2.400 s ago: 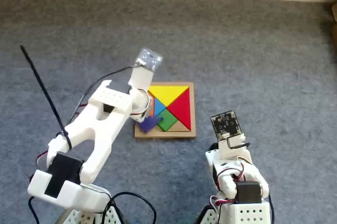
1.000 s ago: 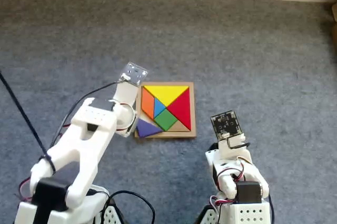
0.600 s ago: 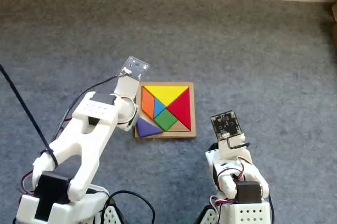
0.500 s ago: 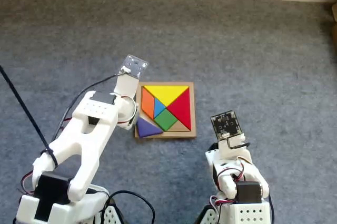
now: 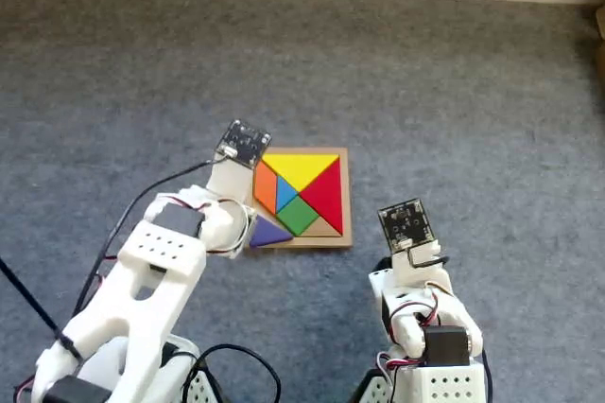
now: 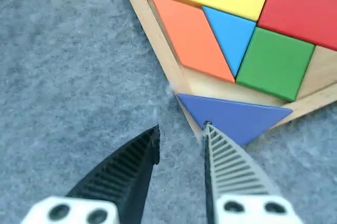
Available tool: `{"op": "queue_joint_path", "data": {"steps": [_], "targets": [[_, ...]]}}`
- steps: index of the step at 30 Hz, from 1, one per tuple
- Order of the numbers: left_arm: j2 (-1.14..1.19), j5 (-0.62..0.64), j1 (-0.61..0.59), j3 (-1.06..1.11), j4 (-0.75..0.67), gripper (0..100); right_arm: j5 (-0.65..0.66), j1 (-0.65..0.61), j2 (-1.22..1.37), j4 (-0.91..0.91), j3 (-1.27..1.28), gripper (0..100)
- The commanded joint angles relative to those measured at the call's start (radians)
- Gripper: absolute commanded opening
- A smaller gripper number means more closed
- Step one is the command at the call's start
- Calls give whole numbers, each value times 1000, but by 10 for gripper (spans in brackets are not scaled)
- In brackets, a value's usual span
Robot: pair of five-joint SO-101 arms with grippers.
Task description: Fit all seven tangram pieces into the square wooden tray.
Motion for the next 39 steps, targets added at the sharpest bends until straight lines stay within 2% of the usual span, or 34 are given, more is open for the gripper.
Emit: {"op": "queue_joint_path", "data": {"steps": [1,7,19,30,39], "targets": [[-31,11,22,7,-6,144,2,12,-18,-19,113,24],[-18,6,81,21,-14,144,2,13,-18,-19,113,24],[248,8,84,-140,-29,143,2,13,-18,-19,113,24],[240,6,85,-147,-29,141,2,13,-18,-19,113,24],[15,6,84,-47,-34,141,2,13,-18,-19,113,24]]}}
